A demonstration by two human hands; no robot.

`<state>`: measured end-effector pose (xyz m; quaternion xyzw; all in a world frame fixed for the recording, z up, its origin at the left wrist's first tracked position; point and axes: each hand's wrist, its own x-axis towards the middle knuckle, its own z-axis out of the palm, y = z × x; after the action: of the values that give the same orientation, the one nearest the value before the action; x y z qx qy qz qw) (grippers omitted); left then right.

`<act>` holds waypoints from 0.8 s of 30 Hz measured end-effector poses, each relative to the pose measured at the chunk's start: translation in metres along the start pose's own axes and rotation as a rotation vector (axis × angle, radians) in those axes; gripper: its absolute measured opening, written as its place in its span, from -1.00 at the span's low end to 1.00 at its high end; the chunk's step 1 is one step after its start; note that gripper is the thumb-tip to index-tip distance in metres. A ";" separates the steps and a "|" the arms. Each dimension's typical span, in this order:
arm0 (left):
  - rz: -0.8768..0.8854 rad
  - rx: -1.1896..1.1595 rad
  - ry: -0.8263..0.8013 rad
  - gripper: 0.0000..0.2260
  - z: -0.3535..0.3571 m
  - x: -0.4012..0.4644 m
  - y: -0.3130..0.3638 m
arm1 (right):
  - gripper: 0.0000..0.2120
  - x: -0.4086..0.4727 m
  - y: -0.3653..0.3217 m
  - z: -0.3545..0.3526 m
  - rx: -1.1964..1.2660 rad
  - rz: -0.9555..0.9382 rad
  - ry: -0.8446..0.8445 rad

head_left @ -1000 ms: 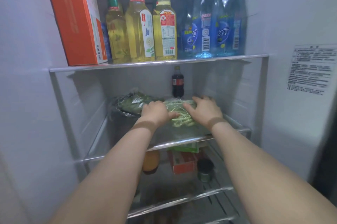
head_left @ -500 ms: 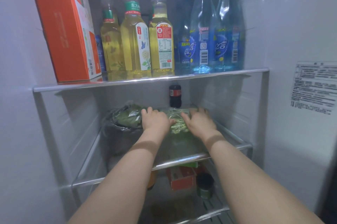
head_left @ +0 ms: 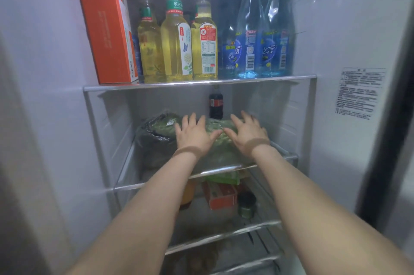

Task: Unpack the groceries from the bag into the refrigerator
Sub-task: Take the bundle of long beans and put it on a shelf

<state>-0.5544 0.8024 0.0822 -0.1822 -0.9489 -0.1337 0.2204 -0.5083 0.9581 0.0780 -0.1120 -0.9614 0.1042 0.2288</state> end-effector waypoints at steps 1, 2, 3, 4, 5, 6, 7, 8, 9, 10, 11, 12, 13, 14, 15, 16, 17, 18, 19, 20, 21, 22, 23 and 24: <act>0.002 -0.019 -0.009 -0.30 -0.003 -0.008 0.003 | -0.41 -0.007 0.000 -0.004 -0.003 0.007 -0.006; 0.000 -0.030 -0.025 -0.30 -0.007 -0.016 0.005 | -0.41 -0.016 -0.001 -0.008 -0.014 0.015 -0.009; -0.004 -0.034 -0.043 -0.29 -0.012 -0.026 0.008 | -0.40 -0.027 -0.001 -0.011 -0.023 0.019 -0.002; -0.006 -0.037 -0.063 -0.28 -0.016 -0.035 0.009 | -0.40 -0.038 0.000 -0.014 -0.028 0.014 0.009; -0.003 -0.038 -0.082 -0.27 -0.021 -0.045 0.010 | -0.39 -0.051 0.000 -0.017 -0.030 0.006 0.022; 0.008 -0.032 -0.088 -0.26 -0.026 -0.056 0.010 | -0.39 -0.066 -0.001 -0.020 -0.033 0.002 0.034; 0.028 -0.019 -0.079 -0.27 -0.031 -0.069 0.010 | -0.38 -0.082 -0.001 -0.023 -0.040 -0.005 0.054; 0.051 -0.008 -0.064 -0.29 -0.034 -0.083 0.009 | -0.36 -0.098 -0.003 -0.025 -0.044 -0.019 0.086; 0.071 -0.003 -0.060 -0.31 -0.037 -0.099 0.009 | -0.32 -0.115 -0.005 -0.026 -0.039 -0.038 0.115; 0.085 0.000 -0.070 -0.31 -0.040 -0.115 0.008 | -0.31 -0.132 -0.007 -0.026 -0.031 -0.051 0.127; 0.098 0.001 -0.081 -0.31 -0.041 -0.131 0.006 | -0.34 -0.148 -0.008 -0.025 -0.027 -0.053 0.122; 0.111 0.000 -0.086 -0.31 -0.041 -0.147 0.005 | -0.37 -0.163 -0.008 -0.024 -0.035 -0.050 0.112; 0.127 -0.003 -0.086 -0.32 -0.041 -0.163 0.002 | -0.39 -0.179 -0.009 -0.023 -0.052 -0.045 0.102; 0.141 -0.004 -0.083 -0.33 -0.042 -0.179 -0.001 | -0.40 -0.194 -0.011 -0.023 -0.066 -0.042 0.099; 0.150 -0.002 -0.079 -0.33 -0.044 -0.194 -0.005 | -0.40 -0.210 -0.013 -0.024 -0.071 -0.045 0.100; 0.153 -0.003 -0.080 -0.33 -0.045 -0.209 -0.009 | -0.41 -0.226 -0.015 -0.024 -0.064 -0.054 0.099; 0.153 -0.007 -0.091 -0.34 -0.047 -0.224 -0.012 | -0.41 -0.242 -0.017 -0.024 -0.053 -0.063 0.097; 0.152 -0.013 -0.111 -0.34 -0.050 -0.240 -0.015 | -0.42 -0.260 -0.019 -0.023 -0.041 -0.071 0.095; 0.155 -0.022 -0.131 -0.34 -0.052 -0.257 -0.017 | -0.42 -0.277 -0.019 -0.023 -0.027 -0.078 0.097; 0.159 -0.038 -0.147 -0.35 -0.054 -0.274 -0.019 | -0.43 -0.295 -0.020 -0.022 -0.009 -0.088 0.102; 0.160 -0.057 -0.158 -0.35 -0.056 -0.292 -0.021 | -0.43 -0.314 -0.020 -0.022 0.003 -0.103 0.107; 0.158 -0.070 -0.166 -0.36 -0.057 -0.310 -0.023 | -0.44 -0.332 -0.019 -0.021 0.009 -0.121 0.109; 0.154 -0.069 -0.170 -0.36 -0.058 -0.329 -0.024 | -0.44 -0.351 -0.019 -0.020 0.012 -0.126 0.098; 0.151 -0.059 -0.172 -0.36 -0.059 -0.349 -0.025 | -0.44 -0.369 -0.018 -0.019 0.012 -0.120 0.078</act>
<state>-0.2510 0.6599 -0.0340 -0.2700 -0.9436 -0.1283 0.1424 -0.1815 0.8462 -0.0548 -0.0569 -0.9561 0.0916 0.2724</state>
